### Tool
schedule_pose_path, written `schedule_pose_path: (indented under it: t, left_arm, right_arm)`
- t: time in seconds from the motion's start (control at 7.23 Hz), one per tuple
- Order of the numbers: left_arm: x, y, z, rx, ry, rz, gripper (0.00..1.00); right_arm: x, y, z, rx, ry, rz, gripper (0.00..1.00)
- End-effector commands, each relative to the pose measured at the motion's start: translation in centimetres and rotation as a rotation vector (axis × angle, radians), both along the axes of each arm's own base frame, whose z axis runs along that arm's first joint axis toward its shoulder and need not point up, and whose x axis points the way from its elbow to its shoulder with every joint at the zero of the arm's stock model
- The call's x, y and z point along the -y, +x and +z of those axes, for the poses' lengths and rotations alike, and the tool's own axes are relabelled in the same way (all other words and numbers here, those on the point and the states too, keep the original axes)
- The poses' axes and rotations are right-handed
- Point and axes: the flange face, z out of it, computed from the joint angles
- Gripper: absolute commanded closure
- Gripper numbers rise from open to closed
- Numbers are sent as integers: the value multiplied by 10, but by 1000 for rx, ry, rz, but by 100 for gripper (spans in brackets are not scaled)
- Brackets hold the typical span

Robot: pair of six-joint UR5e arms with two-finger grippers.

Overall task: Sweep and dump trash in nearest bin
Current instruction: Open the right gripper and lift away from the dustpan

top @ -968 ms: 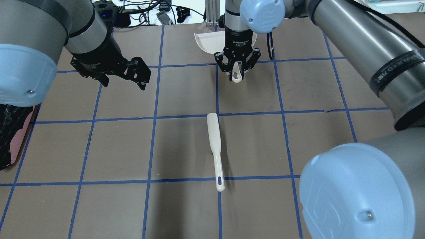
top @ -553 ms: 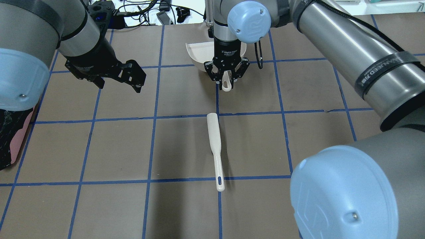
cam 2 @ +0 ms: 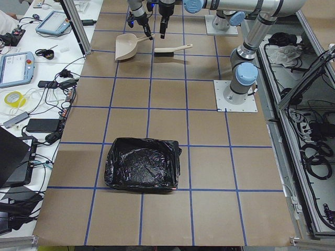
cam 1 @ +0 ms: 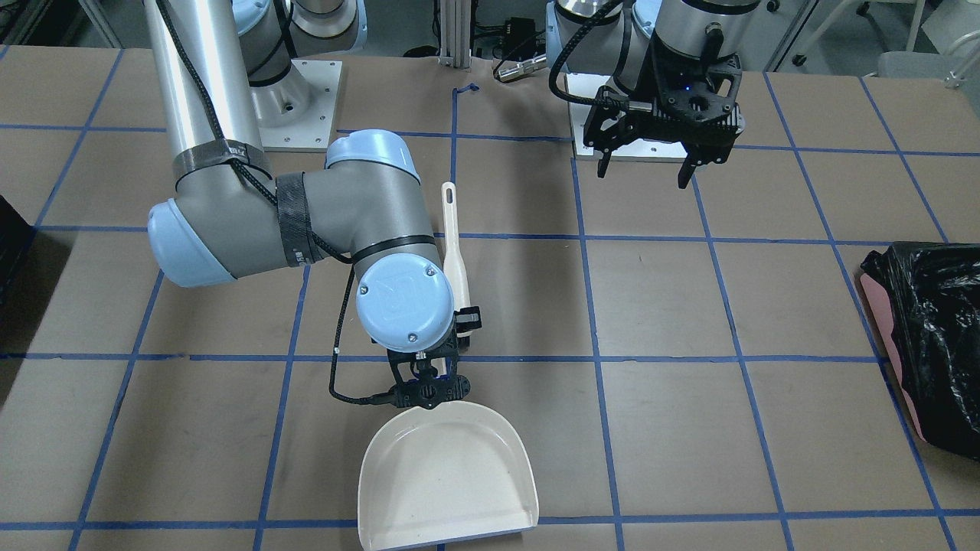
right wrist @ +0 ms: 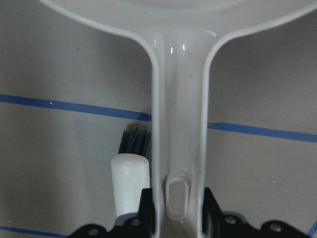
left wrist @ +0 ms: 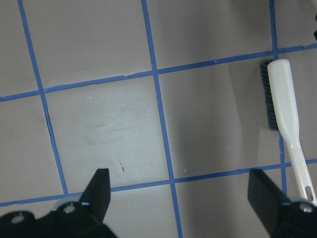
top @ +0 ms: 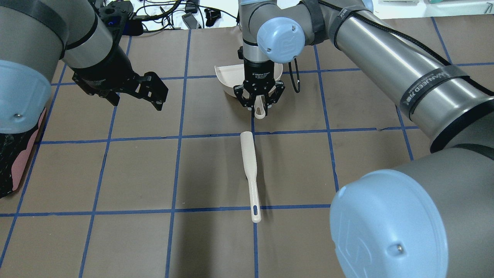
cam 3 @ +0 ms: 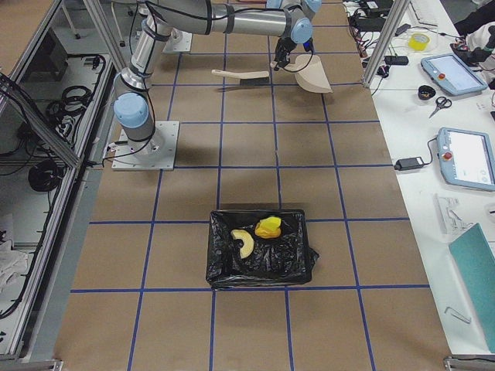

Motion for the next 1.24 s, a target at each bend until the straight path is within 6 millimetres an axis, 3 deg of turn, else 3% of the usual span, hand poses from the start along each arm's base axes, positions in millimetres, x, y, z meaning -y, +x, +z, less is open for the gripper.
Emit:
schedule_pose_path:
  t: [0.0,0.14,0.55,1.11]
  left_arm:
    - [-1,2,0,3,1,6,0]
    - [-8,3,6,5,-7,8,0]
    - [-22,3,9,-1,12,8,0]
    - [-23,3,8,-6,17,9,0]
  right_arm:
    - [0,3,-6,10,13,-8,100]
    - [-6,14,-9,6,15,11,100]
    - [-7,15,-9,-5,13,18,100]
    - [-12,16,-17,-3,31,9,100]
